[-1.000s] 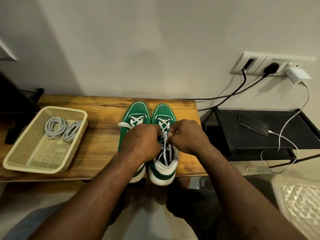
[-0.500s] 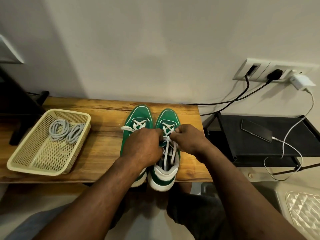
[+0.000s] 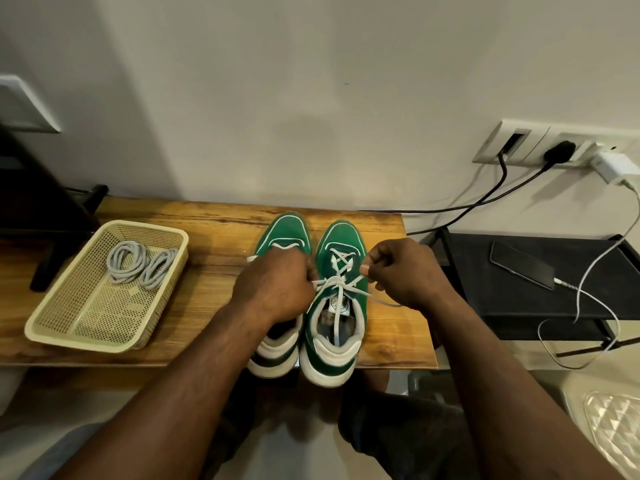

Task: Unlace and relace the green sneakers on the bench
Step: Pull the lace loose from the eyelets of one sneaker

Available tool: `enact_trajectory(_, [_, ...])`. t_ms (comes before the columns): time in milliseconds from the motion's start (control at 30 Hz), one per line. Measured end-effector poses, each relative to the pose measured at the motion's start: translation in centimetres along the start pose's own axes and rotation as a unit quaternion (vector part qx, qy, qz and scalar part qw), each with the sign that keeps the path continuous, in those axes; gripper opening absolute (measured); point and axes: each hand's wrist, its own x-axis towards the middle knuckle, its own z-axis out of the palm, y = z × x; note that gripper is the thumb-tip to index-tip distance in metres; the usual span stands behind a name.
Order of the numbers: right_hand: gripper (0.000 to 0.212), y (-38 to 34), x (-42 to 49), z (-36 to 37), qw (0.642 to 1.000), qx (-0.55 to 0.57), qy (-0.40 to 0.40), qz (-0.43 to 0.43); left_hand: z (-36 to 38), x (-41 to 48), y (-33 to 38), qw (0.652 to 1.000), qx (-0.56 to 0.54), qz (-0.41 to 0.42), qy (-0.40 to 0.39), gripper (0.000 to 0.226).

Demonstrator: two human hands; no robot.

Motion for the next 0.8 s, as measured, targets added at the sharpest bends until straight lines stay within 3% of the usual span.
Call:
enact_trajectory(133, [0.013, -0.5, -0.2, -0.1, 0.999, 0.053, -0.009, -0.005, -0.6, 0.5, 0.1, 0.980, -0.172, -0.046, 0.088, 0.007])
enact_trajectory(200, [0.011, -0.5, -0.2, 0.0, 0.999, 0.044, -0.005, -0.002, -0.9, 0.5, 0.2, 0.950, -0.289, -0.071, 0.092, 0.018])
enact_trajectory(267, [0.011, -0.4, -0.2, 0.0, 0.999, 0.034, 0.019, 0.005, -0.8, 0.4, 0.1, 0.935, -0.335, -0.071, 0.097, 0.032])
enact_trajectory(333, [0.013, -0.3, -0.1, -0.1, 0.997, 0.057, 0.041, 0.010, -0.7, 0.2, 0.2, 0.964, -0.237, -0.035, 0.115, 0.034])
enact_trajectory(400, [0.012, -0.4, -0.2, -0.3, 0.995, 0.086, 0.047, 0.009, -0.6, -0.1, 0.5, 0.987, -0.105, -0.003, 0.120, 0.016])
enact_trajectory(433, [0.011, -0.4, -0.3, -0.3, 0.995, 0.086, 0.048, 0.006, -0.7, -0.4, 0.8, 0.993, -0.064, 0.002, 0.095, 0.006])
enact_trajectory(467, [0.011, -0.5, -0.3, -0.3, 0.996, 0.080, 0.048, 0.003, -0.4, -0.5, 1.0, 0.997, -0.038, -0.003, 0.060, 0.013])
enact_trajectory(533, [0.010, -0.3, -0.2, -0.1, 0.996, 0.073, 0.055, -0.003, 0.2, -0.8, 1.2, 1.000, 0.001, -0.010, 0.002, 0.022])
enact_trajectory(700, [0.009, -0.2, 0.2, 0.6, 0.989, -0.044, 0.132, -0.050, 0.8, -0.7, 1.5, 1.000, 0.009, 0.019, 0.008, 0.010])
enact_trajectory(800, [0.020, -0.8, -0.3, 1.1, 0.989, -0.058, 0.110, -0.085, 0.6, -0.6, 1.6, 1.000, -0.006, 0.003, 0.015, 0.012])
